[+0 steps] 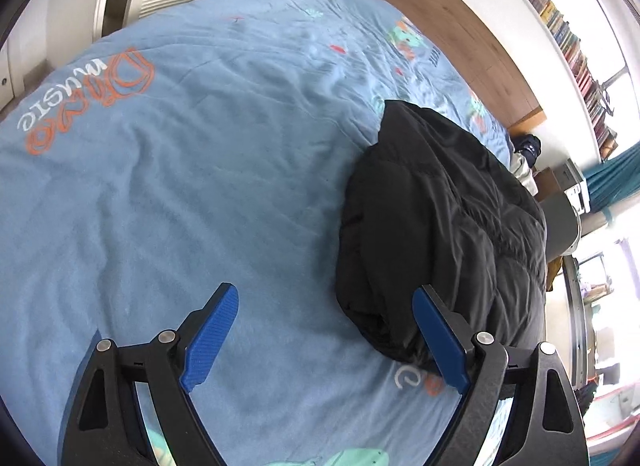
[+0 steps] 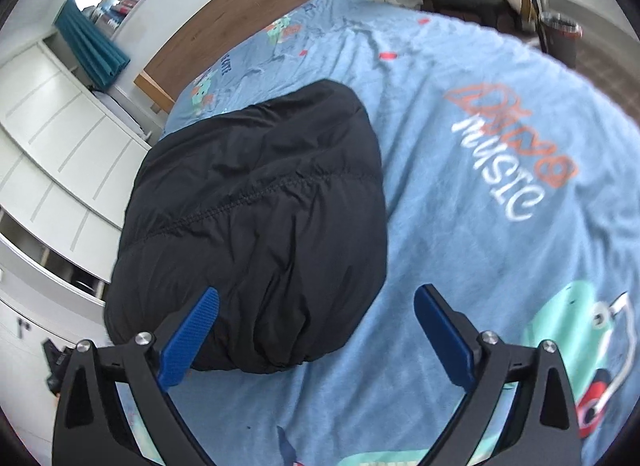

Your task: Fold large clothes

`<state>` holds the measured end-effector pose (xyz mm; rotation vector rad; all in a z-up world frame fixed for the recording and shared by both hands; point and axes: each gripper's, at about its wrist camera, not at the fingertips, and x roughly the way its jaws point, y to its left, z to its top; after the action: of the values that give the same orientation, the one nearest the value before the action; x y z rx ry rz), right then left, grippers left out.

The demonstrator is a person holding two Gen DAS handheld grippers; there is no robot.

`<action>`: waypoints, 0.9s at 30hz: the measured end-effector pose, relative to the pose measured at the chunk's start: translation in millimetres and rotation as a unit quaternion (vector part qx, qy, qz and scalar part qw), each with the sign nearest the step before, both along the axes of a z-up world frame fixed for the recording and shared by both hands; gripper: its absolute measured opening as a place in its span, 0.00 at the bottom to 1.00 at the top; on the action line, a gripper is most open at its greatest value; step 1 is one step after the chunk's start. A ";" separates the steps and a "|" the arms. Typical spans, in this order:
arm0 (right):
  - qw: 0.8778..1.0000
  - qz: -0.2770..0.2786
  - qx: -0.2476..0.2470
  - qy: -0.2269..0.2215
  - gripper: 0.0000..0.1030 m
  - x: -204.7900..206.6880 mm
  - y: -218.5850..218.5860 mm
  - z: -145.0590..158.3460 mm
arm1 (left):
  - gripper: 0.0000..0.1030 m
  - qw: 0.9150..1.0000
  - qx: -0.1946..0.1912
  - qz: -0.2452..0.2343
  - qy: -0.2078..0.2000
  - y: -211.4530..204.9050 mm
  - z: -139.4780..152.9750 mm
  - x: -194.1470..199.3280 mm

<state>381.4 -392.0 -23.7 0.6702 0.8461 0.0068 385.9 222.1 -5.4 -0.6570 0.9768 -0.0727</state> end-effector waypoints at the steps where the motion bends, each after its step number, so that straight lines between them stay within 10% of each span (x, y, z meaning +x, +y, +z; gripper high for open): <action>1: 1.000 0.001 0.009 0.002 0.97 4.0 -1.0 -4.7 | 0.85 1.000 -0.003 -0.002 0.001 0.1 -1.3 3.4; 19: 0.981 0.029 0.190 0.006 1.00 82.2 0.2 -101.8 | 0.99 0.985 -0.131 -0.107 0.034 -65.2 -65.3 120.0; 27: 0.973 0.083 0.216 -0.010 1.00 113.0 30.0 -102.8 | 0.99 0.963 -0.228 -0.144 0.022 -80.5 -80.7 119.8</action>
<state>494.4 -362.0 -126.6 1.0035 0.8868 0.3577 505.7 141.6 -86.2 -0.9346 1.1034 -0.5552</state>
